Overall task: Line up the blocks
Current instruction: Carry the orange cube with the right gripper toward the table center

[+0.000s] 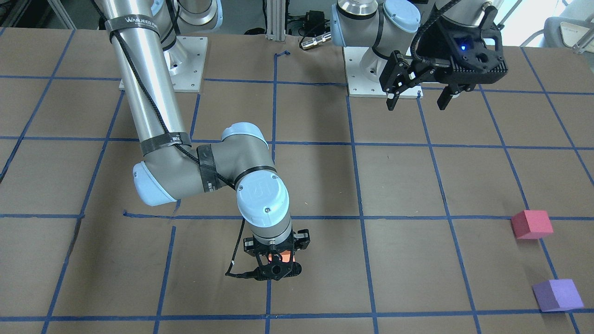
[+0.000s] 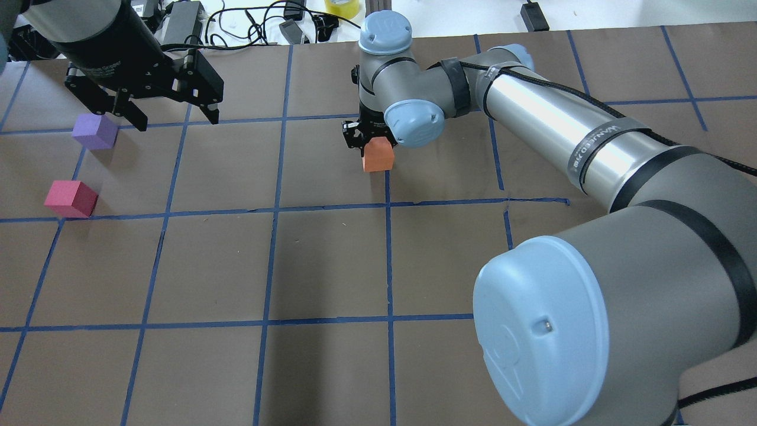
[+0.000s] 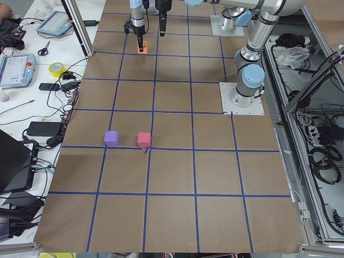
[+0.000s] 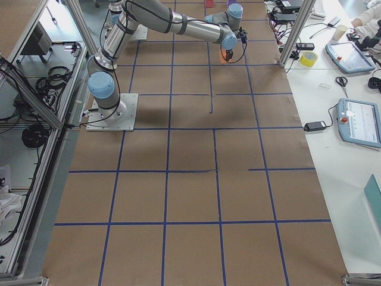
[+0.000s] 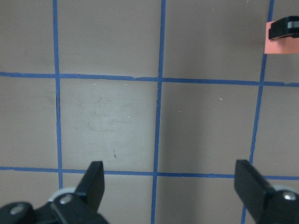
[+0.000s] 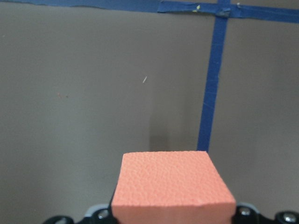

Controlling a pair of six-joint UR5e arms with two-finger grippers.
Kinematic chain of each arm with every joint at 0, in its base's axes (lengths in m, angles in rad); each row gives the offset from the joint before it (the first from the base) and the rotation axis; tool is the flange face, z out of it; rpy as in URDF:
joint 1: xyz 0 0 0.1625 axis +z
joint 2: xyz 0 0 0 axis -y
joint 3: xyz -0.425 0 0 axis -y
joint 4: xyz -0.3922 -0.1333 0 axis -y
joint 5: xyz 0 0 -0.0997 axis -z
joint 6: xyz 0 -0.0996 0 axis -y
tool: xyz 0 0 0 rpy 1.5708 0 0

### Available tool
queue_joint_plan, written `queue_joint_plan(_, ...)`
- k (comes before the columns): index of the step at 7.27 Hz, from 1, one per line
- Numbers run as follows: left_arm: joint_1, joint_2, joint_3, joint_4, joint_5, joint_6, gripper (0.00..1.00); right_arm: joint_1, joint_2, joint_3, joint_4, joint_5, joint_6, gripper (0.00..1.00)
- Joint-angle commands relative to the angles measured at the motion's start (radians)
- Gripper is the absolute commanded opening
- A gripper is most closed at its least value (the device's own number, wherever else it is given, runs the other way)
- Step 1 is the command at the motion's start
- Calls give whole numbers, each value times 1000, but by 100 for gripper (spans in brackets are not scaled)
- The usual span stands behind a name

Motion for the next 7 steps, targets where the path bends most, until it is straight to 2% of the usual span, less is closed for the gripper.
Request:
queue_joint_plan(1,0,0,0,0,0,2,100,8,20,-20,5,3,8,30)
queue_joint_plan(6,-1,0,0,-2,0,2,100,7,44,-20,5,-5,22,33)
queue_joint_plan(7,-1,0,0,-2,2,2,100,7,47,-20,3,-1,31,39)
